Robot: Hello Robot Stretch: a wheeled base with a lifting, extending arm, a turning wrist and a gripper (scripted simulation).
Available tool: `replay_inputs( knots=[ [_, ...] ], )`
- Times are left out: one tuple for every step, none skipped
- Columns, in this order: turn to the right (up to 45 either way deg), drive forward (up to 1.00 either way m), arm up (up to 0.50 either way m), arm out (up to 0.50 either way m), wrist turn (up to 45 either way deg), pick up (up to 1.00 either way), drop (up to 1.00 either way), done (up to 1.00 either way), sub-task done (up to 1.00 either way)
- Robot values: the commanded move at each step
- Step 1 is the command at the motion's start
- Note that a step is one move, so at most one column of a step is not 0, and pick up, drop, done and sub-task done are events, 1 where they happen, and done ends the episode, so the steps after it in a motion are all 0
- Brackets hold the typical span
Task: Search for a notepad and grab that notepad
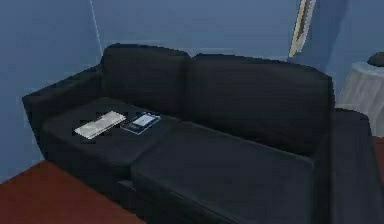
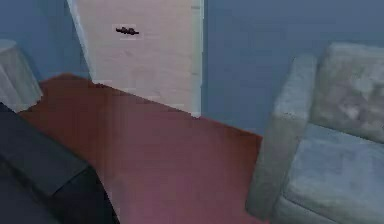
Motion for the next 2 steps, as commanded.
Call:
replay_inputs(
  knots=[
    [-45.0,0.00,0.00,0.00,0.0,0.00,0.00,0.00,0.00],
    [-12.0,0.00,0.00,0.00,0.0,0.00,0.00,0.00,0.00]
  ],
)
